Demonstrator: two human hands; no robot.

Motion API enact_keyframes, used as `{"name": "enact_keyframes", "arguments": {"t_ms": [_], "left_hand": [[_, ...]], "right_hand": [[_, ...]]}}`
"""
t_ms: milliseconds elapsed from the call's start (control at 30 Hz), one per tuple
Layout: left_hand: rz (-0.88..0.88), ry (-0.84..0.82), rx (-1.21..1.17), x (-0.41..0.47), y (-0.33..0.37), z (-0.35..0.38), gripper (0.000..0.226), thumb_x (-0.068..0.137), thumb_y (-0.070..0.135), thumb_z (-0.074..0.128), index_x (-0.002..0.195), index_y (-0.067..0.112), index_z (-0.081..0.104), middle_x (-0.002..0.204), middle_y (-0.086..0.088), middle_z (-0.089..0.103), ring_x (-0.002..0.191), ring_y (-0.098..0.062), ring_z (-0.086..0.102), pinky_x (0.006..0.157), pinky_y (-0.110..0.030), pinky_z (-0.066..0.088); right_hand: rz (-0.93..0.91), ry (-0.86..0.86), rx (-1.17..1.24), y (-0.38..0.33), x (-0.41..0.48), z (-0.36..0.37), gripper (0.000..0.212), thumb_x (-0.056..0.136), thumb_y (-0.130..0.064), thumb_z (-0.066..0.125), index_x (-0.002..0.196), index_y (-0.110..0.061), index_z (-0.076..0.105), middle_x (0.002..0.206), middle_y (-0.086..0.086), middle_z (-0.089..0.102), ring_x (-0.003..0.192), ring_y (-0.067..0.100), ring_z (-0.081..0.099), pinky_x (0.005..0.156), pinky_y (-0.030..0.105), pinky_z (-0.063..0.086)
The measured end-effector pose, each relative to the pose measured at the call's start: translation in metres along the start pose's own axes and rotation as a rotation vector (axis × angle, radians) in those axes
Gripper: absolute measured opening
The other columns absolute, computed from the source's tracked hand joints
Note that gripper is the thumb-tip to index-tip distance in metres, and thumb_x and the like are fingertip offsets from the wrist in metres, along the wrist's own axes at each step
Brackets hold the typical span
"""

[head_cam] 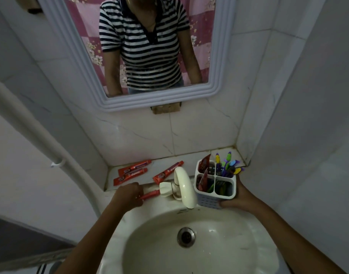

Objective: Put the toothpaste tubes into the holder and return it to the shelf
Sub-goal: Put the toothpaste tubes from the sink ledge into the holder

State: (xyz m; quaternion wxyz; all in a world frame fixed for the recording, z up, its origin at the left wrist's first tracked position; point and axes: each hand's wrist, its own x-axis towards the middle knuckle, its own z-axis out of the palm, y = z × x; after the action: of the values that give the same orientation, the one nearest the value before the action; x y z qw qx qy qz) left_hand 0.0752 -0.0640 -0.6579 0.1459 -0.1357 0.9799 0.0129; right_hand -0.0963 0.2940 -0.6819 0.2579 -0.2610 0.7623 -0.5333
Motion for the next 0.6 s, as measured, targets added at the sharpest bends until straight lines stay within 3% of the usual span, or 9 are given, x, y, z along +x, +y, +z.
{"name": "enact_keyframes", "arguments": {"t_ms": [67,200,400,500,600], "left_hand": [[-0.01,-0.002,-0.013,-0.004,0.005,0.008,0.03,0.08,0.032,0.065,0.107,0.02,0.06,0.111,-0.001,0.062,0.095,-0.017,0.06,0.08,-0.028,0.053],[-0.01,0.065,-0.121,-0.011,0.009,0.006,0.019,0.081,0.027,0.065,0.1,0.023,0.062,0.105,-0.001,0.066,0.091,-0.017,0.062,0.076,-0.026,0.051],[-0.062,0.482,-0.478,-0.005,0.006,-0.094,0.021,0.078,0.029,0.074,0.096,0.018,0.073,0.086,-0.002,0.071,0.071,-0.018,0.064,0.068,-0.032,0.052],[0.024,0.62,-0.646,-0.011,0.037,-0.153,0.024,0.074,0.026,0.08,0.094,0.02,0.068,0.077,0.003,0.071,0.06,-0.008,0.068,0.061,-0.021,0.055],[0.19,0.57,-0.791,-0.013,0.082,-0.188,0.028,0.072,0.03,0.079,0.093,0.018,0.065,0.078,0.009,0.066,0.061,-0.004,0.068,0.052,-0.01,0.051]], "right_hand": [[0.001,0.005,0.003,-0.001,0.0,0.0,0.118,0.047,-0.017,0.087,0.141,-0.026,0.017,0.137,0.001,0.047,0.118,-0.011,0.05,0.088,0.009,0.048],[-0.008,0.0,-0.002,0.0,0.001,0.001,0.115,0.05,-0.012,0.087,0.138,-0.036,0.017,0.138,0.002,0.047,0.121,-0.008,0.049,0.091,0.01,0.047],[0.011,0.003,-0.004,0.001,0.0,0.001,0.114,0.051,-0.016,0.088,0.138,-0.037,0.016,0.139,-0.001,0.046,0.125,-0.004,0.047,0.092,0.01,0.046],[0.017,-0.002,-0.017,0.002,0.0,0.001,0.115,0.054,-0.014,0.088,0.137,-0.043,0.016,0.141,-0.002,0.046,0.128,0.004,0.047,0.096,0.018,0.048],[0.03,-0.005,-0.032,0.001,0.0,0.0,0.115,0.055,-0.01,0.088,0.139,-0.041,0.016,0.141,-0.002,0.047,0.129,0.008,0.047,0.099,0.023,0.048]]}}
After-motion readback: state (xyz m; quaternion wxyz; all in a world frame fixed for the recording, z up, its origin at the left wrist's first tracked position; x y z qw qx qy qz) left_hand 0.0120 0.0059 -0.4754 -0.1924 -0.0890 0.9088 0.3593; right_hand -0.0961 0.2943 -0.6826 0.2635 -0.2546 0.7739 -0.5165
